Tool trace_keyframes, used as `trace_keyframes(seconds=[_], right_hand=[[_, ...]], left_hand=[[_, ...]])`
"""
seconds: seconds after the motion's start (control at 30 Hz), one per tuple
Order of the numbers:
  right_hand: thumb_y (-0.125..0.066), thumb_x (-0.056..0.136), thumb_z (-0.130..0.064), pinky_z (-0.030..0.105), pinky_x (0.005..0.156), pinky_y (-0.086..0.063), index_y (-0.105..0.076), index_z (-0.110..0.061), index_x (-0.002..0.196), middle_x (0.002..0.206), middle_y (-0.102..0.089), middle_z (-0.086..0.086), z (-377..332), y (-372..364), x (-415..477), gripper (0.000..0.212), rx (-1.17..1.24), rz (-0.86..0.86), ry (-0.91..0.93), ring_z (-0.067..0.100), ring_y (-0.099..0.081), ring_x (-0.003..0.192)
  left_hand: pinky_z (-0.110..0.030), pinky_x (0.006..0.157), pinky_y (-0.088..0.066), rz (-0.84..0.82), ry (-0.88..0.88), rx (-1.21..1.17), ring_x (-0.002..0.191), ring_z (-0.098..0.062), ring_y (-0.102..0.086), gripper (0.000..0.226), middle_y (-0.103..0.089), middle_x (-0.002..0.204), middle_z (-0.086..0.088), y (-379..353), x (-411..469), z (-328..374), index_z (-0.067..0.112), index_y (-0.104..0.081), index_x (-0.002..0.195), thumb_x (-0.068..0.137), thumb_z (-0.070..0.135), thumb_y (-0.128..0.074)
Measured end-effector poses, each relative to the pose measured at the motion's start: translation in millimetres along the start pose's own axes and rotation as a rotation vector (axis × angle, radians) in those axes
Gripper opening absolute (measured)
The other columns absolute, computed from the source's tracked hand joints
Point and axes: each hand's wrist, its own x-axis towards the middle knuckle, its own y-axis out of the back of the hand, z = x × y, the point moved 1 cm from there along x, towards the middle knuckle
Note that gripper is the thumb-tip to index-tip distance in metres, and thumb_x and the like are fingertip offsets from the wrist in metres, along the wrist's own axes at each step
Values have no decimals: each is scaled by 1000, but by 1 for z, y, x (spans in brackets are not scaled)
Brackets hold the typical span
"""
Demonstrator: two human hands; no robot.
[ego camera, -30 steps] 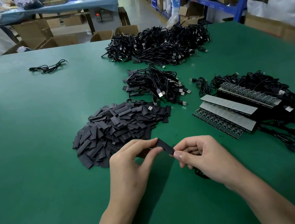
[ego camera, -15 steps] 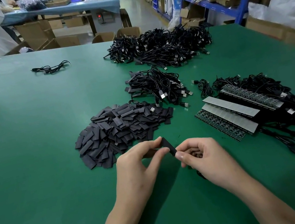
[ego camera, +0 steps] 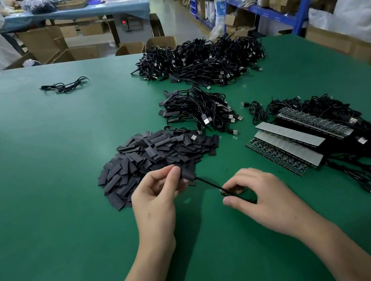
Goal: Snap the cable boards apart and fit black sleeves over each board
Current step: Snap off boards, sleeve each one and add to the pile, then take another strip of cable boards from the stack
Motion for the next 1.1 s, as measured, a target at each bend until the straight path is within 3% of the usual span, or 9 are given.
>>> trace_keyframes(seconds=[0.2,0.33,0.43,0.5,0.57,0.77,0.93,1.0,1.1], right_hand=[[-68,97,-33,29,70,-57,-72,-29,91,81,-68,-19,-10,7,14,8,30,142,-24,1,-68,76],[-68,99,-28,11,53,-43,-75,-25,96,63,-58,-23,-30,41,70,9,-47,294,5,-3,-60,54],[-64,102,-30,32,70,-58,-75,-15,114,86,-71,-8,-50,72,142,22,-89,313,-2,13,-69,74],[-61,103,-38,43,96,-55,-63,-14,138,121,-70,5,-62,87,180,42,-183,241,-54,23,-66,107],[-60,103,-43,46,104,-49,-52,-16,148,139,-59,8,-66,91,195,54,-249,184,-80,27,-58,123],[-65,99,-37,48,102,-51,-69,-20,121,119,-65,4,-26,95,136,28,-479,106,-117,22,-61,110],[-66,97,-44,33,79,-49,-74,-18,110,103,-72,3,29,136,83,30,-641,114,-383,22,-61,88],[-66,96,-51,34,74,-52,-74,-14,111,107,-72,6,45,147,72,41,-715,34,-507,27,-65,95],[-67,95,-51,39,81,-55,-69,-13,123,121,-69,8,60,154,63,47,-734,-26,-559,31,-64,111]], left_hand=[[-22,74,-59,22,-22,-45,85,-20,-78,13,-80,93,-6,-1,2,4,11,-71,109,97,16,-69],[-21,75,-59,17,-20,-14,89,-20,-78,14,-80,98,0,-4,3,4,15,-67,113,100,18,-65],[-20,77,-58,-68,-47,76,90,-17,-77,11,-80,96,1,-6,0,1,17,-70,109,101,20,-63],[-21,81,-59,-117,-70,140,91,-16,-77,12,-80,96,2,-7,-2,0,18,-72,107,100,24,-63],[-24,86,-59,-149,-82,188,92,-14,-76,14,-80,97,3,-6,-3,0,19,-72,106,100,27,-64],[-26,87,-58,-204,-97,261,91,-11,-76,15,-80,95,5,-8,-5,0,18,-73,104,100,26,-62],[-28,85,-59,-267,-130,357,87,-10,-76,15,-79,93,6,-10,-9,-1,18,-73,101,102,26,-61],[-33,87,-60,-283,-138,390,87,-11,-76,16,-79,93,6,-12,-11,-1,17,-73,102,102,27,-61],[-40,90,-60,-314,-133,438,87,-12,-76,17,-79,92,6,-13,-15,-2,17,-73,101,102,28,-61]])
